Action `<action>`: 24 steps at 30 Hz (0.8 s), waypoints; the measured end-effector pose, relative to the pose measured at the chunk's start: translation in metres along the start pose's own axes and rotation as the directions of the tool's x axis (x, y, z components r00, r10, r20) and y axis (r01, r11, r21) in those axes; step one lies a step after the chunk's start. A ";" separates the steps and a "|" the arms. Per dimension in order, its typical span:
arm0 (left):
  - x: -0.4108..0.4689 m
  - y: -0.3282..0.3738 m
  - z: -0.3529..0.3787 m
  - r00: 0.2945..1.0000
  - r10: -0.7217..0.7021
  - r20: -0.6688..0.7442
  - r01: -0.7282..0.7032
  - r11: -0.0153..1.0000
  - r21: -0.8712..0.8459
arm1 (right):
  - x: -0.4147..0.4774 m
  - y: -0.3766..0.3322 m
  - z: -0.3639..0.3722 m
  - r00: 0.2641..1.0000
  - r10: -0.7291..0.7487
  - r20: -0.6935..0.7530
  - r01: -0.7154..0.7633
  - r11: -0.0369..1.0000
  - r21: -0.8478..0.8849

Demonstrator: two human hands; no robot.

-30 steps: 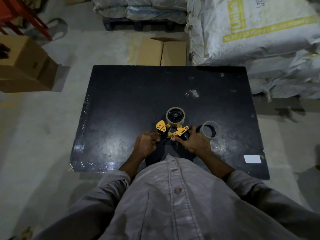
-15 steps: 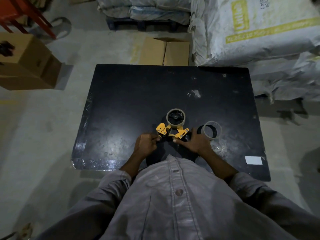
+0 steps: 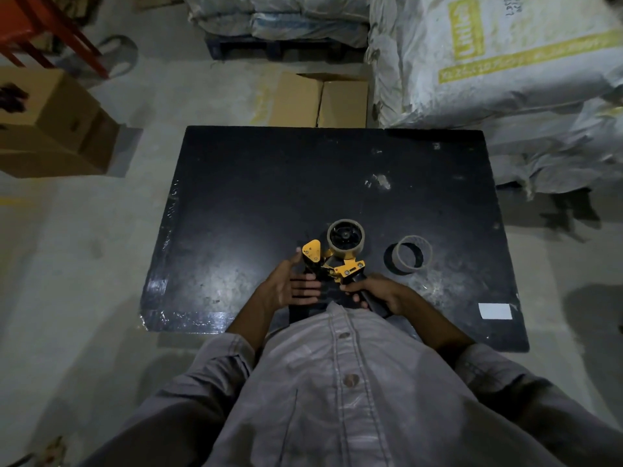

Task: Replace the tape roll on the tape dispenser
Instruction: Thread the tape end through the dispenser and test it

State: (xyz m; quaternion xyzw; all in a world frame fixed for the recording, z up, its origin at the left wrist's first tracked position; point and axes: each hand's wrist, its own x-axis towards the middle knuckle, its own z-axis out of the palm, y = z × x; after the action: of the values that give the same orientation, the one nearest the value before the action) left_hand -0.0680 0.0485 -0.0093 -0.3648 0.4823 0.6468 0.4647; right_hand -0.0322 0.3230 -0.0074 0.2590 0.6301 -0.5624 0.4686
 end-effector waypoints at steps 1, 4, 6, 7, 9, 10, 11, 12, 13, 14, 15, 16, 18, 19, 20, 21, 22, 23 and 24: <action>0.001 0.000 0.001 1.000 -0.005 0.027 0.006 1.000 -0.029 | 0.001 0.002 -0.001 1.000 -0.008 -0.017 0.007 1.000 -0.009; 0.004 -0.005 0.003 0.998 -0.009 0.065 0.013 0.998 -0.062 | 0.005 0.006 -0.003 0.999 -0.028 -0.034 0.027 0.999 -0.026; 0.006 -0.009 0.004 1.000 0.006 0.031 -0.003 0.997 -0.079 | 0.008 0.009 -0.005 0.999 -0.032 -0.041 0.031 0.999 -0.039; 0.007 -0.010 0.003 1.000 0.017 0.009 -0.016 0.997 -0.081 | 0.010 0.010 -0.006 0.998 -0.033 -0.044 0.031 0.999 -0.044; 0.004 -0.010 0.003 0.999 0.040 -0.027 -0.042 0.996 -0.072 | 0.013 0.011 -0.007 0.998 -0.034 -0.043 0.032 0.998 -0.049; 0.002 -0.010 0.003 0.998 0.052 -0.043 -0.055 0.996 -0.067 | 0.016 0.013 -0.009 0.998 -0.035 -0.045 0.033 0.998 -0.051; 0.000 -0.009 0.003 0.996 0.067 -0.059 -0.071 0.995 -0.065 | 0.018 0.014 -0.010 0.998 -0.036 -0.044 0.034 0.998 -0.058; -0.003 -0.009 0.004 0.994 0.084 -0.073 -0.089 0.994 -0.066 | 0.020 0.015 -0.010 0.998 -0.038 -0.047 0.035 0.997 -0.066; -0.005 -0.008 0.004 0.992 0.099 -0.083 -0.105 0.992 -0.065 | 0.022 0.017 -0.011 0.998 -0.041 -0.050 0.037 0.997 -0.074; -0.006 -0.007 0.004 0.990 0.110 -0.091 -0.116 0.991 -0.062 | 0.024 0.017 -0.011 0.998 -0.041 -0.053 0.036 0.996 -0.081; -0.007 -0.007 0.005 0.989 0.115 -0.097 -0.120 0.991 -0.056 | 0.025 0.018 -0.012 0.998 -0.038 -0.052 0.034 0.996 -0.084; -0.008 -0.006 0.005 0.988 0.116 -0.100 -0.121 0.991 -0.049 | 0.026 0.019 -0.012 0.998 -0.036 -0.050 0.032 0.996 -0.083; -0.010 -0.007 0.005 0.988 0.114 -0.101 -0.120 0.992 -0.049 | 0.028 0.020 -0.012 0.998 -0.030 -0.049 0.027 0.997 -0.073; -0.010 -0.008 0.006 0.989 0.113 -0.099 -0.118 0.992 -0.050 | 0.030 0.021 -0.012 0.998 -0.035 -0.055 0.031 0.997 -0.066; -0.011 -0.009 0.007 0.989 0.112 -0.098 -0.117 0.992 -0.050 | 0.030 0.021 -0.013 0.997 -0.039 -0.060 0.035 0.997 -0.062; -0.011 -0.011 0.009 0.989 0.112 -0.099 -0.118 0.992 -0.048 | 0.029 0.021 -0.012 0.997 -0.042 -0.057 0.039 0.998 -0.053; -0.011 -0.012 0.010 0.988 0.114 -0.101 -0.119 0.992 -0.046 | 0.028 0.021 -0.012 0.998 -0.047 -0.050 0.045 0.998 -0.042; -0.012 -0.014 0.011 0.988 0.114 -0.100 -0.118 0.992 -0.044 | 0.027 0.020 -0.011 0.998 -0.050 -0.045 0.048 0.998 -0.029; -0.013 -0.014 0.012 0.989 0.109 -0.101 -0.114 0.992 -0.044 | 0.027 0.020 -0.011 0.998 -0.051 -0.045 0.051 0.998 -0.022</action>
State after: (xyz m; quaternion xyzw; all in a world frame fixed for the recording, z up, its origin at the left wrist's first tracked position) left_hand -0.0507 0.0580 0.0012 -0.3799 0.5081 0.6649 0.3943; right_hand -0.0301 0.3326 -0.0407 0.2506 0.6530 -0.5615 0.4423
